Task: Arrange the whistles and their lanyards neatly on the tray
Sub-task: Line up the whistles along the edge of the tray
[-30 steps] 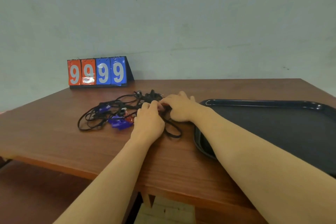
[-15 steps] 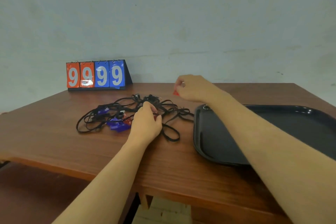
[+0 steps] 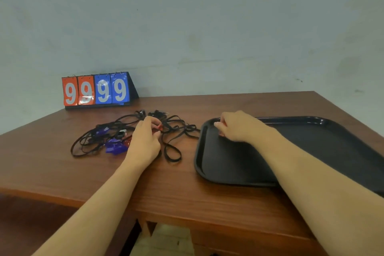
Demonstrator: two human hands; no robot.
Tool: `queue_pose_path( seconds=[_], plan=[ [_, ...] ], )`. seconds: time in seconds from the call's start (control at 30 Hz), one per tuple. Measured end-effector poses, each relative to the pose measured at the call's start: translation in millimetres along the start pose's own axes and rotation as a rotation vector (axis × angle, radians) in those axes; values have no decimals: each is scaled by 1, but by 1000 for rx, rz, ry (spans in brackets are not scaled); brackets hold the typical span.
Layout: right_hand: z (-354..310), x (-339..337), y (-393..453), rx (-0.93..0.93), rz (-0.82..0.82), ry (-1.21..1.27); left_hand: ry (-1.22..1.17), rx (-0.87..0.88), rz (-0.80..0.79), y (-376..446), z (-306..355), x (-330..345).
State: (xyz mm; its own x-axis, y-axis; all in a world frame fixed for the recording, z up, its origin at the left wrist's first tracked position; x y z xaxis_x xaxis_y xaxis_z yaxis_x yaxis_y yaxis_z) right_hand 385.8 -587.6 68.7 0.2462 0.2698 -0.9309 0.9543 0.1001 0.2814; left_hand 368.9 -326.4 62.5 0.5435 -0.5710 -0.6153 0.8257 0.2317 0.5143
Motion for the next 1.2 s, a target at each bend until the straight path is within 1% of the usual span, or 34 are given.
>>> queue_pose_path(
  seconds=[0.2, 0.33, 0.43, 0.57, 0.63, 0.7, 0.8, 0.9, 0.97, 1.07, 1.13, 1.2],
  plan=[
    [-6, -3, -1, -5, 43, 74, 144, 69, -154, 8, 21, 8],
    [-1, -3, -2, 66, 46, 50, 356, 190, -278, 24, 56, 20],
    [2, 1, 0, 86, 38, 46, 403, 262, -361, 32, 88, 24],
    [1, 0, -2, 65, 50, -43, 507, 216, -569, 30, 103, 24],
    [2, -4, -1, 67, 69, -85, 471, 237, -624, 25, 116, 19],
    [5, -4, 0, 93, 62, -71, 393, 280, -584, 26, 132, 18],
    [10, -2, 1, 161, 42, 13, 293, 305, -508, 24, 136, 29],
    [15, -8, -2, 197, 74, 56, 195, 265, -442, 26, 123, 48],
    [16, -11, -4, 200, 91, 57, 180, 229, -393, 30, 117, 56],
    [15, -11, -5, 200, 104, 11, 139, 203, -255, 43, 121, 54],
    [17, -12, -4, 215, 111, -7, -1, 186, -135, 51, 133, 43],
    [20, -12, -3, 245, 97, -22, -196, 174, -83, 55, 146, 38]
  ],
)
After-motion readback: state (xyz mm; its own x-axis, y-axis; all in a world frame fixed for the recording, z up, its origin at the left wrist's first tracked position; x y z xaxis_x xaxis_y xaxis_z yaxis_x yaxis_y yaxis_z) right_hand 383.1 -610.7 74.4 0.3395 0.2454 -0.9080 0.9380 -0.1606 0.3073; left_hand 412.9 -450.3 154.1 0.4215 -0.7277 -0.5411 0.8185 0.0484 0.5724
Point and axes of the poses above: each hand's wrist, its own y-axis towards the middle knuckle, its own x-axis out of the palm, z = x × y, the point moved 10 cm from there along y, towards the middle knuckle, and after that the axes turned 11 degrees about z, right-handed, at the moved point
